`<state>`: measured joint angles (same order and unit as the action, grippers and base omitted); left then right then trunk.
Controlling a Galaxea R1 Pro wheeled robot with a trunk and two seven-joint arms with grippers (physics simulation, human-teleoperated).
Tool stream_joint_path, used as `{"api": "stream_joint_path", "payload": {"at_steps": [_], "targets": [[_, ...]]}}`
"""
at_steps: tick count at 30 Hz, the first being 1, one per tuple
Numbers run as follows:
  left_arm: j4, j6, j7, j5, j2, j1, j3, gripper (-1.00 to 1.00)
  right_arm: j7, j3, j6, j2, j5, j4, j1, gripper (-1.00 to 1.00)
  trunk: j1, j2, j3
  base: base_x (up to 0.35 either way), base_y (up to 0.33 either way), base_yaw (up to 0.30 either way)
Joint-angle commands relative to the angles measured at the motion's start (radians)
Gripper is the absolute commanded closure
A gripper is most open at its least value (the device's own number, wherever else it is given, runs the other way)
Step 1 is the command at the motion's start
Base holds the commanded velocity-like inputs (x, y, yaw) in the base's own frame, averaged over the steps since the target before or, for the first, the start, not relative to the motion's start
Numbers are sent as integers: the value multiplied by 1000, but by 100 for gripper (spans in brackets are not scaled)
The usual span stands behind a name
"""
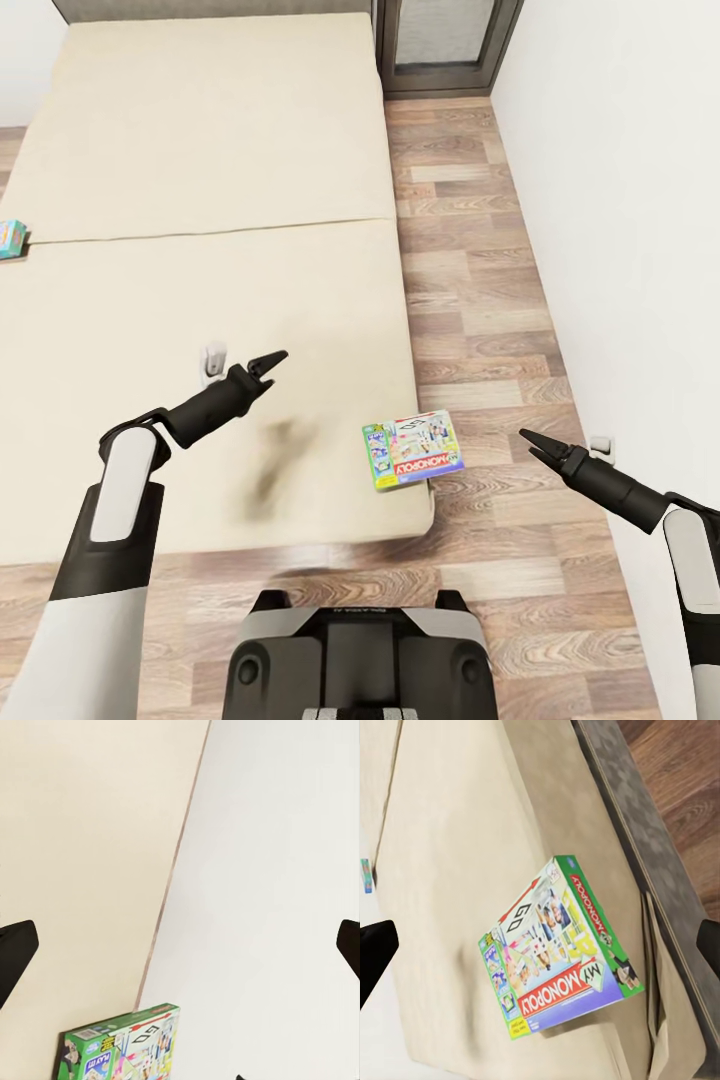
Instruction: Put all the toys in the child's room - the three board games (two on the bed and one on the table), the two jigsaw puzzles on the table, and the tennis ball on the table - inside the toy box on the table in the child's room.
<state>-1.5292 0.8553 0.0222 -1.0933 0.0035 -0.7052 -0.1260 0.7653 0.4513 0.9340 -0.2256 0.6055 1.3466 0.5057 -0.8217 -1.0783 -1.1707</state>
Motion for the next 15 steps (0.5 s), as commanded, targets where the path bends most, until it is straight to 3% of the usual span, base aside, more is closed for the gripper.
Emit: {"api": "stream_joint_path", "payload": {"at_steps": [1,15], "targets": [[0,5,2,-12,0,0,-1,-100,4,1,5,0,-1,0,1,-100,-4,-8,-4,0,0,0],[0,5,2,-57,0,0,-1,-100,2,1,5,0,-2,-4,1,-100,-58,-106,-47,0,0,0]]}}
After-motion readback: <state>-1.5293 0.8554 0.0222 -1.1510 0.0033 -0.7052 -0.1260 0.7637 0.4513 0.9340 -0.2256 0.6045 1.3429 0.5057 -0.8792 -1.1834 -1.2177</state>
